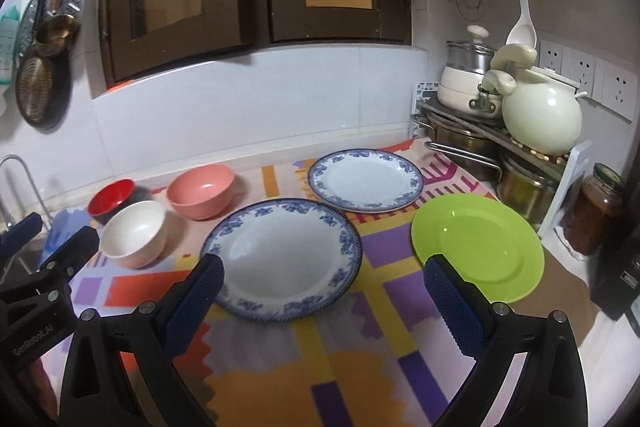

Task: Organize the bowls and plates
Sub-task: 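Move both grippers to the large blue-and-white plate rim and grasp it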

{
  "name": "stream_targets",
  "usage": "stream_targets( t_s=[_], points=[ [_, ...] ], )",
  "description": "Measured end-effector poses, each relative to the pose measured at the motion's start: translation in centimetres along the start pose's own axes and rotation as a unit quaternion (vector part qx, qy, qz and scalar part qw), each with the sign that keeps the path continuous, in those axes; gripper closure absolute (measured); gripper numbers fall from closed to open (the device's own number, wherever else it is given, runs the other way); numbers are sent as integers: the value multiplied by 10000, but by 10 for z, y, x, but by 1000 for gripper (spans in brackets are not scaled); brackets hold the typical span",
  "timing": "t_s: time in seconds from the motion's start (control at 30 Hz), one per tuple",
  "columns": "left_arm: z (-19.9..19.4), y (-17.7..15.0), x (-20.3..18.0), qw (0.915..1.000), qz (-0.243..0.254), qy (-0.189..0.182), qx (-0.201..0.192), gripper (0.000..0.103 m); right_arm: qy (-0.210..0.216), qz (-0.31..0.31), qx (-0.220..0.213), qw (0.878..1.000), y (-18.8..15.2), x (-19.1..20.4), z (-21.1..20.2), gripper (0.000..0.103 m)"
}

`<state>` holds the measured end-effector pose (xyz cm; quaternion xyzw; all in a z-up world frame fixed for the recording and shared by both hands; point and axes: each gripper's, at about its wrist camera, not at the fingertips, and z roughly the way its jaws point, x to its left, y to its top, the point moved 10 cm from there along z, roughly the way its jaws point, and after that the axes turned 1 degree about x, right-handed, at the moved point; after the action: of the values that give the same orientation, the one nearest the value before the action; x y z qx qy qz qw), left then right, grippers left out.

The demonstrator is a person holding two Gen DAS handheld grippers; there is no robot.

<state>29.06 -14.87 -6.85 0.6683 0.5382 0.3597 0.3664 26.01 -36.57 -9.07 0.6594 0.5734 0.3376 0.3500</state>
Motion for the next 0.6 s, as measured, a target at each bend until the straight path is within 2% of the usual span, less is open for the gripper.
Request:
stream_targets(
  t_s=[0.13,0.33,0.6],
  points=[
    [32,3,-8,9999,112,-84,89,7,-119,99,128,9998,3,-10,26,2],
    [83,-8,-19,9982,291,-213,471,14,-216,130,393,9989,3,-20,73,3],
    [136,-30,-33,9943,347,-275,970,25,-327,-48,790,9963,-9,-25,127,12]
  ],
)
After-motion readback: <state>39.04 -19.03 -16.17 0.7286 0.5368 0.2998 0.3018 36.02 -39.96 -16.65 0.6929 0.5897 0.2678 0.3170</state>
